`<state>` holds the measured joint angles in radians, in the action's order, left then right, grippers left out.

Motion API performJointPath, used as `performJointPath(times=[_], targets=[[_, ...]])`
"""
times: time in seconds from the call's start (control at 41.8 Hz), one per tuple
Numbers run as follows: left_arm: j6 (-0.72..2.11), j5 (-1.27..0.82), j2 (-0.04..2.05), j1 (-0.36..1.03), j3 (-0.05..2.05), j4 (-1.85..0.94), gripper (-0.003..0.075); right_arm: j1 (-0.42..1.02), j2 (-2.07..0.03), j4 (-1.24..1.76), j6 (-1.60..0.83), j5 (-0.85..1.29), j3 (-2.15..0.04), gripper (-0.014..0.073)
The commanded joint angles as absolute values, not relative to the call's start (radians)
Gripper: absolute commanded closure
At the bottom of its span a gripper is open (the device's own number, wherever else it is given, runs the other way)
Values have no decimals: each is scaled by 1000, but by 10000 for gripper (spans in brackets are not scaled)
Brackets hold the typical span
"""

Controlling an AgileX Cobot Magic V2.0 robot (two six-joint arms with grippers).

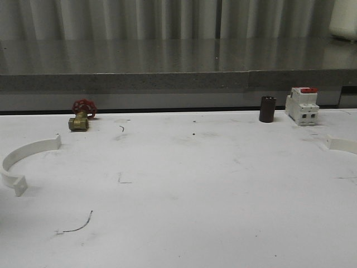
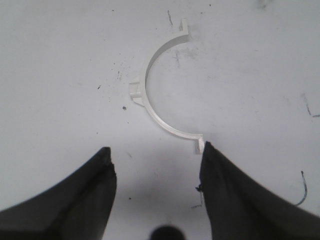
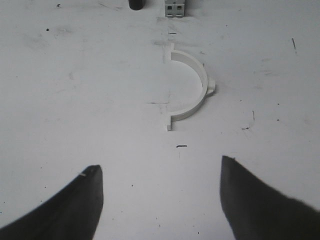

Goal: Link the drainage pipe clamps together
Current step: 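Lower the left gripper onto the nearer white clamp half and grasp its tab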

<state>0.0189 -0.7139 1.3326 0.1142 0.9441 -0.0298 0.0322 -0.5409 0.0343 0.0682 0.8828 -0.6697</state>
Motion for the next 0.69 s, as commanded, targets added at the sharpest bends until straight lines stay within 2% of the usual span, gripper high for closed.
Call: performJointPath(times=[0.0,0.311,0.67], targets=[[11,-690,1407,119,1033,-32,345,30,-552,22,64,828,-701,69],[11,-721,1660,104,1199,-32,345,30,-552,22,64,828,-701,69],[11,-743,1822,93,1290,-32,345,30,-552,22,64,828,-701,69]])
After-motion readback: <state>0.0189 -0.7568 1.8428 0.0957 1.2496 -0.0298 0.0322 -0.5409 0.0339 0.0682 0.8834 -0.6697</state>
